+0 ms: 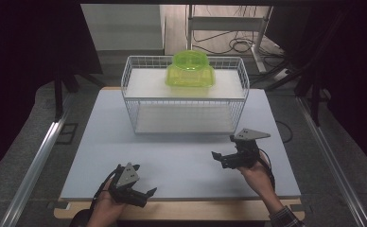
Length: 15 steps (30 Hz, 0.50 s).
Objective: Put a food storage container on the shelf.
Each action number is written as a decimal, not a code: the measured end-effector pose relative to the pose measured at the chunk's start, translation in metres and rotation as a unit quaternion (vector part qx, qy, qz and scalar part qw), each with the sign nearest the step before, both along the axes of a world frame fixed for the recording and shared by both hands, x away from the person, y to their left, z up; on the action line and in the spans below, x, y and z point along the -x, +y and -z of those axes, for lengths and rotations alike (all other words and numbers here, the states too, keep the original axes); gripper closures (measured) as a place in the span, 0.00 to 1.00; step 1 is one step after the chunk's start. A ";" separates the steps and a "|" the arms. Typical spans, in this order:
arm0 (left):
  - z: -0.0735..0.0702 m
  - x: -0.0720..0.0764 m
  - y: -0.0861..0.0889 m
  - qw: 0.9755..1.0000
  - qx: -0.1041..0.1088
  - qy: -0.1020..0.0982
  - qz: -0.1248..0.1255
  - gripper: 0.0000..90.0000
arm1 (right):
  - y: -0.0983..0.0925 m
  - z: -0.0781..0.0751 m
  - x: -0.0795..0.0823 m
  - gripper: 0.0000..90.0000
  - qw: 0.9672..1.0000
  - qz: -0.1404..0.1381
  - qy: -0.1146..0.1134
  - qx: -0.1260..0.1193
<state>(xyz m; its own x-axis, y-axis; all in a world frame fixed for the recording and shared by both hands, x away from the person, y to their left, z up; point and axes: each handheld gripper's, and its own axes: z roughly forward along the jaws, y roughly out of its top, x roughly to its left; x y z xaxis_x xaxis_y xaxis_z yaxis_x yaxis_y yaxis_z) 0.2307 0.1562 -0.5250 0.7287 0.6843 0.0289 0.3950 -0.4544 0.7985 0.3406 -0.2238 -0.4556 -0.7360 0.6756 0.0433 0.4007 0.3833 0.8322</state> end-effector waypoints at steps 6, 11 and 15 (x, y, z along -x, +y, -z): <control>0.000 0.000 0.000 1.000 -0.006 0.001 0.000 0.02 | -0.007 0.013 0.008 0.02 1.000 0.002 0.007 0.009; 0.001 0.000 0.000 1.000 -0.008 0.002 -0.002 0.02 | -0.013 0.023 0.013 0.02 1.000 0.005 0.015 0.015; 0.001 0.000 -0.001 1.000 -0.010 0.002 -0.003 0.02 | -0.018 0.028 0.016 0.02 1.000 0.009 0.020 0.021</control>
